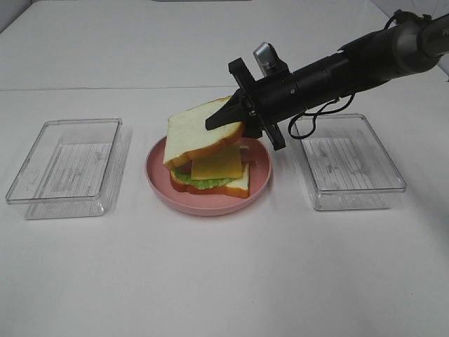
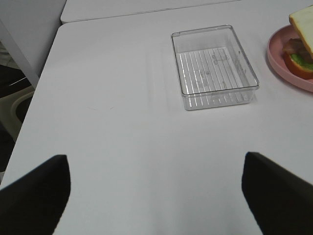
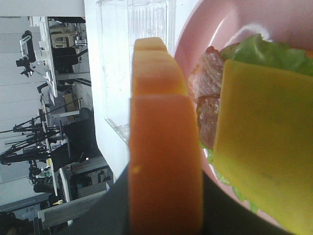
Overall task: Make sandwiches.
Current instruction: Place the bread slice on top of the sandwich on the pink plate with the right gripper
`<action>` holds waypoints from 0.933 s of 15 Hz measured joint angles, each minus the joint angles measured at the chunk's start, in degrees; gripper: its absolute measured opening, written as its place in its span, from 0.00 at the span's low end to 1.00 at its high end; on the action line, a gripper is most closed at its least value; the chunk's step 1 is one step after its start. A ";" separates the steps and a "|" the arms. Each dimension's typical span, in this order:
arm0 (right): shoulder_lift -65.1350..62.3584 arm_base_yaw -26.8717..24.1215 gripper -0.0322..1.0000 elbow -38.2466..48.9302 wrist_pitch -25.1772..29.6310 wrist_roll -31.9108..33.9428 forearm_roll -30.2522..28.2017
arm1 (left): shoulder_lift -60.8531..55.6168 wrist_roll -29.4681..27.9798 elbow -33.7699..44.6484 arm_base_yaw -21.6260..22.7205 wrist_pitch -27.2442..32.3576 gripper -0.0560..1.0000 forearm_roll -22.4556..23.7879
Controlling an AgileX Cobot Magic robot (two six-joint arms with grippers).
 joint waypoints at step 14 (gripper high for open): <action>3.04 0.00 0.25 -0.23 -1.03 2.23 -1.72 | 0.00 0.00 0.00 0.00 0.00 0.88 0.00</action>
